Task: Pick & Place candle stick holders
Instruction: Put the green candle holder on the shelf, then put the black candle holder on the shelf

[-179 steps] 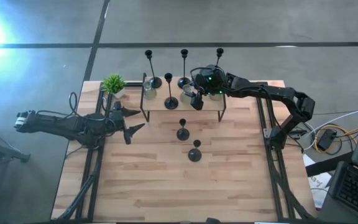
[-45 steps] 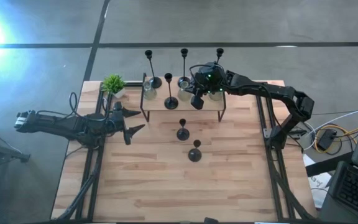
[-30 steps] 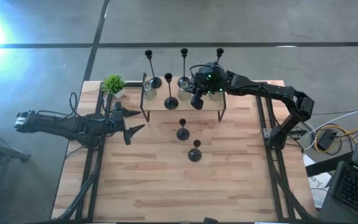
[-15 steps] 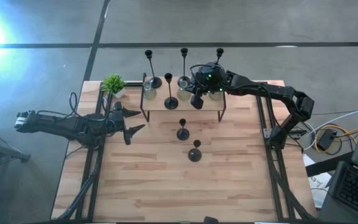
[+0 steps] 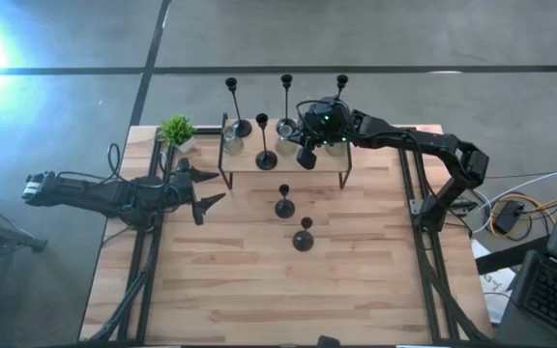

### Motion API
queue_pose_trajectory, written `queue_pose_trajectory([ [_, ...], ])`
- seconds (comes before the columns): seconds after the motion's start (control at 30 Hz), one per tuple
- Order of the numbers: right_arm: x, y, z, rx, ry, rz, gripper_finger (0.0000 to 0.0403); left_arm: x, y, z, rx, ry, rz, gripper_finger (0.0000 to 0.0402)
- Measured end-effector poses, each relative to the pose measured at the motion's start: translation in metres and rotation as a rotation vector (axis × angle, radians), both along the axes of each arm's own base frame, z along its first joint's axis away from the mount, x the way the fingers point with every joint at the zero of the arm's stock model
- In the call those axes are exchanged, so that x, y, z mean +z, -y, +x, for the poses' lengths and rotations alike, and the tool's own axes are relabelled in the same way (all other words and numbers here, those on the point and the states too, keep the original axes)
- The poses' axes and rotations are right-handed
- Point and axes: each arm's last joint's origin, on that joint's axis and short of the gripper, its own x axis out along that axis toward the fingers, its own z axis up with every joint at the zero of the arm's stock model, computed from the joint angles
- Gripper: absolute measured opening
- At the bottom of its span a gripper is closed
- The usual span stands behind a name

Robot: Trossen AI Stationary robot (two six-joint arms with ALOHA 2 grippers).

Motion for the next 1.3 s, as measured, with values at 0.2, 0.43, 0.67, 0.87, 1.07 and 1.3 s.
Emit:
queue_pose_trajectory([
  [0.2,0.000,0.001,0.000,-0.005,0.000,0.004,0.0008,0.000,0.000,0.000,0.000,0.000,-0.001,0.0300],
  [0.43,-0.004,-0.003,-0.003,-0.014,-0.060,0.061,0.0008,0.000,0.000,0.000,0.000,0.000,-0.001,0.0300],
  [0.67,0.007,-0.021,-0.005,0.027,-0.059,0.057,0.0008,0.000,0.000,0.000,0.000,0.000,-0.001,0.0300],
  [0.87,0.020,-0.048,-0.009,0.028,-0.072,0.011,0.0008,-0.001,0.000,0.000,0.000,-0.012,-0.001,0.0300],
  [1.07,0.036,-0.078,-0.014,0.080,-0.047,0.002,0.0008,-0.002,0.000,0.000,-0.001,-0.017,0.004,0.0300],
  [1.3,0.050,-0.102,-0.025,0.130,-0.022,0.017,0.0008,-0.001,0.000,0.000,0.000,-0.017,0.004,0.0300],
])
